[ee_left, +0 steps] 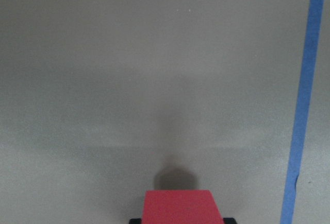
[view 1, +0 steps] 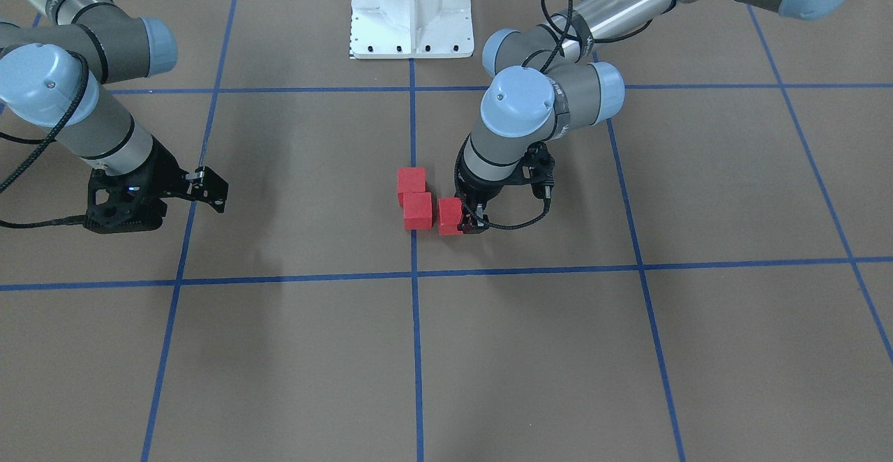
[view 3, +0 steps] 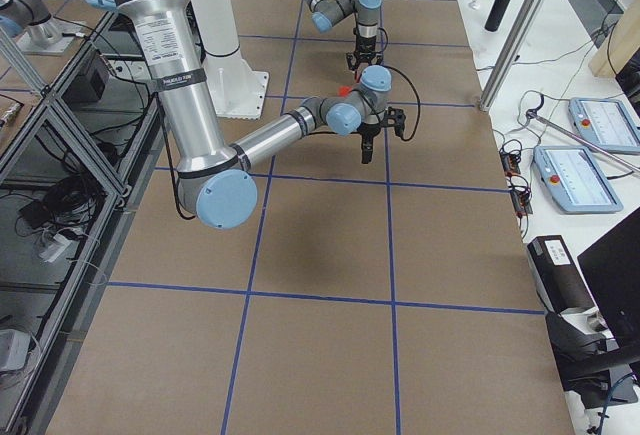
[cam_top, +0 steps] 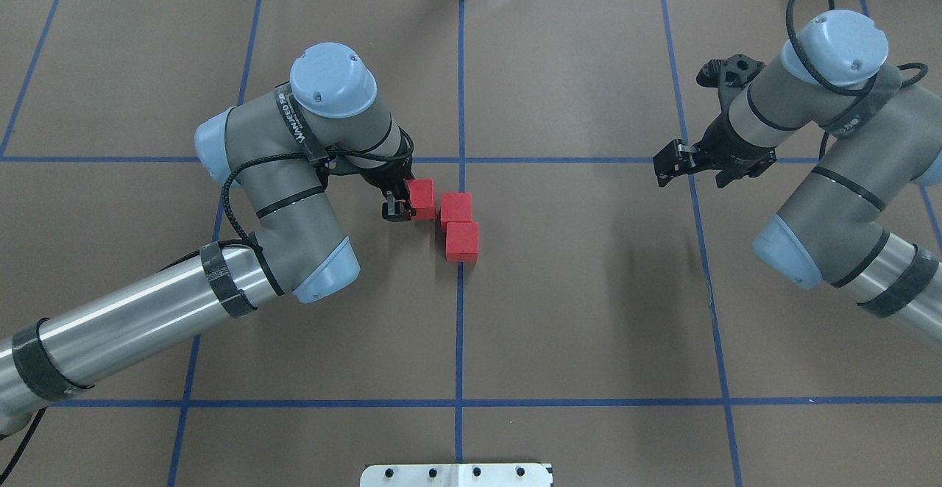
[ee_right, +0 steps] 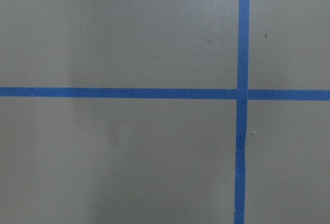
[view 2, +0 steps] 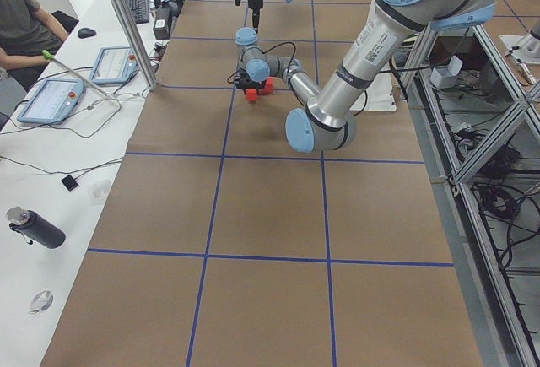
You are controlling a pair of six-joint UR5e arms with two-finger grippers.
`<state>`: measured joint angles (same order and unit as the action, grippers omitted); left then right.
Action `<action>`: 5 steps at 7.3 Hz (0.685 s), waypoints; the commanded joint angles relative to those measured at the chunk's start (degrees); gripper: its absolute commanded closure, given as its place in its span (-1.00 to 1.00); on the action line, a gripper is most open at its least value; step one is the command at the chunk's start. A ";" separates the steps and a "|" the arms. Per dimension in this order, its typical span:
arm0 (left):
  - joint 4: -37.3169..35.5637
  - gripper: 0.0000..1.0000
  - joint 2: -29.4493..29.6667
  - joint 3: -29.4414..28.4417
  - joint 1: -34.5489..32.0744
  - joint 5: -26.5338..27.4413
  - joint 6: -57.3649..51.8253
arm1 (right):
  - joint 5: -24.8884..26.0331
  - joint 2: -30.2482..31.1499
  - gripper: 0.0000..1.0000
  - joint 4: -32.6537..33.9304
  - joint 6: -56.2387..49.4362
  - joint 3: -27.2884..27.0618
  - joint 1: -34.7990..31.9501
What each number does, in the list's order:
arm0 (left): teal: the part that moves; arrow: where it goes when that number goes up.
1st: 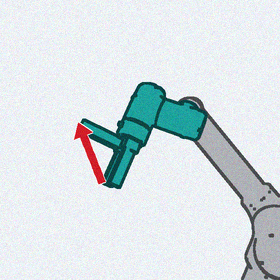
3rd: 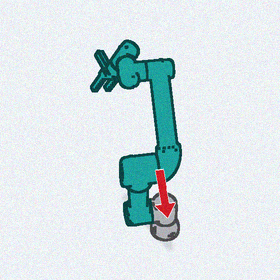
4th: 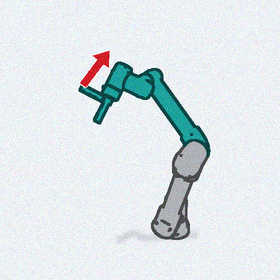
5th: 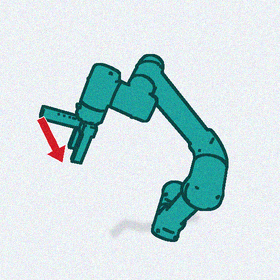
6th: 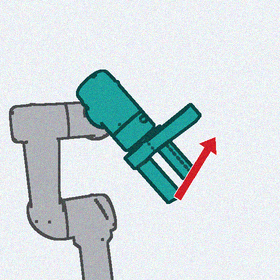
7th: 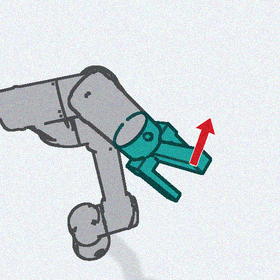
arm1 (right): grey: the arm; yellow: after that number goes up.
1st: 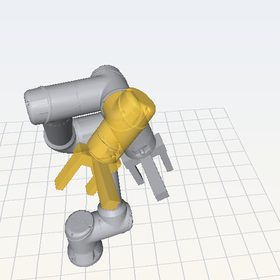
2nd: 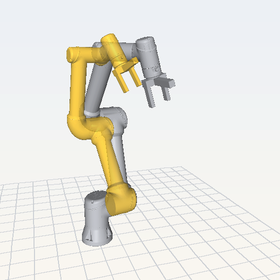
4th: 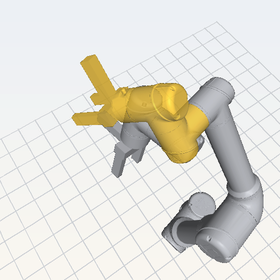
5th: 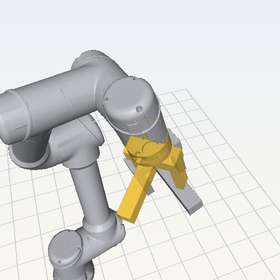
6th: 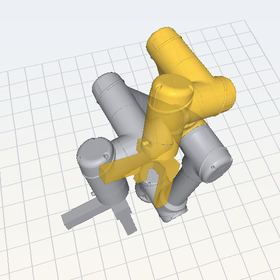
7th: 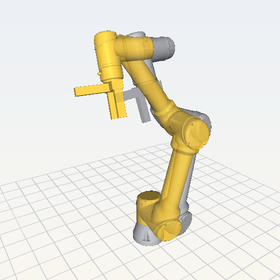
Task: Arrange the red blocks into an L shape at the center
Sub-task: 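Carry the red cube with the left gripper next to the cube pair, then lower the held cube beside the nearer center cube and adjust it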
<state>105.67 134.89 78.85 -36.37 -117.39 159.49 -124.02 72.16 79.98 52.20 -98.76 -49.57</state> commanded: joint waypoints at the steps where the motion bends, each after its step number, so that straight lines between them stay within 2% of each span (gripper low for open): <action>1: -0.02 1.00 0.28 0.07 0.07 -0.03 0.03 | 0.00 0.00 -1.00 0.00 -0.08 0.15 0.00; 5: 0.07 1.00 0.29 0.25 0.59 -0.03 0.12 | 0.00 0.00 -1.00 0.00 -0.08 0.24 0.09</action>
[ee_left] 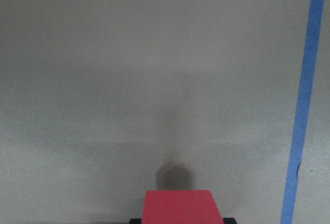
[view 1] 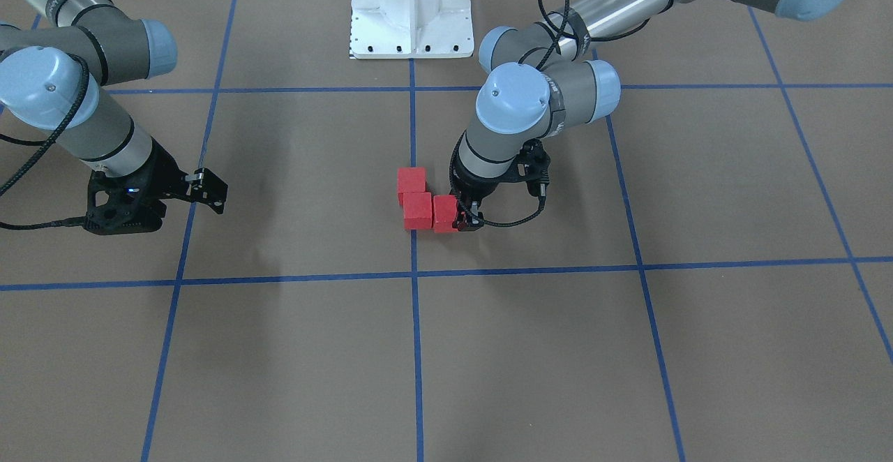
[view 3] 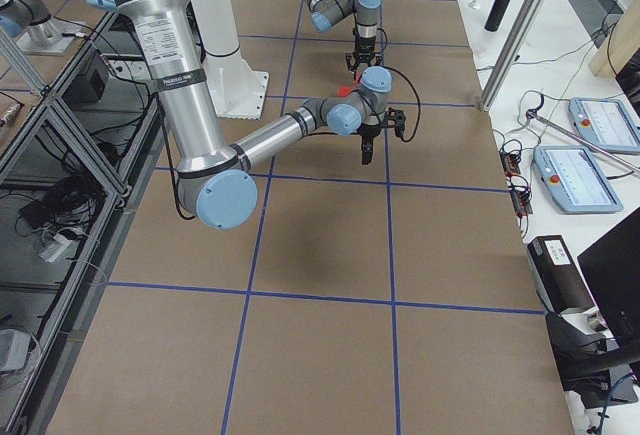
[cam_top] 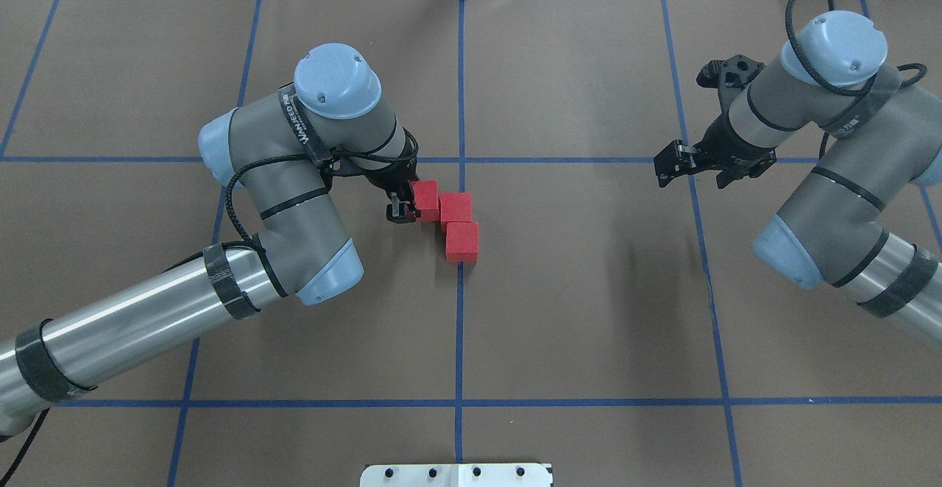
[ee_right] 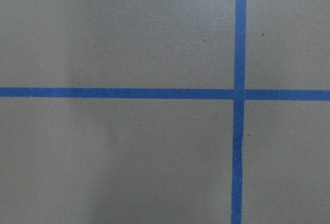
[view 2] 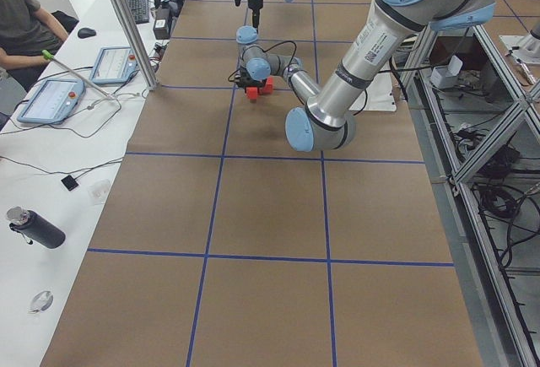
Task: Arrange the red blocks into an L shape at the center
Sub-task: 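Lower the held cube beside the nearer center cube and adjust it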
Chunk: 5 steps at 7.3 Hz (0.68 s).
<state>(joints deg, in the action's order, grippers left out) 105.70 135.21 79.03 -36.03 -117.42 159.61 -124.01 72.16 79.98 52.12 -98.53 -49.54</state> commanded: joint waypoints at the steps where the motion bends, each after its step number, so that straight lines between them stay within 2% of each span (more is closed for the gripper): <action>1: 0.03 1.00 -0.12 0.07 0.35 0.00 0.00 | 0.00 0.00 -1.00 0.00 0.00 0.09 0.06; 5: 0.03 1.00 -0.56 0.33 0.35 0.00 0.27 | 0.00 0.00 -1.00 0.00 0.00 0.09 0.06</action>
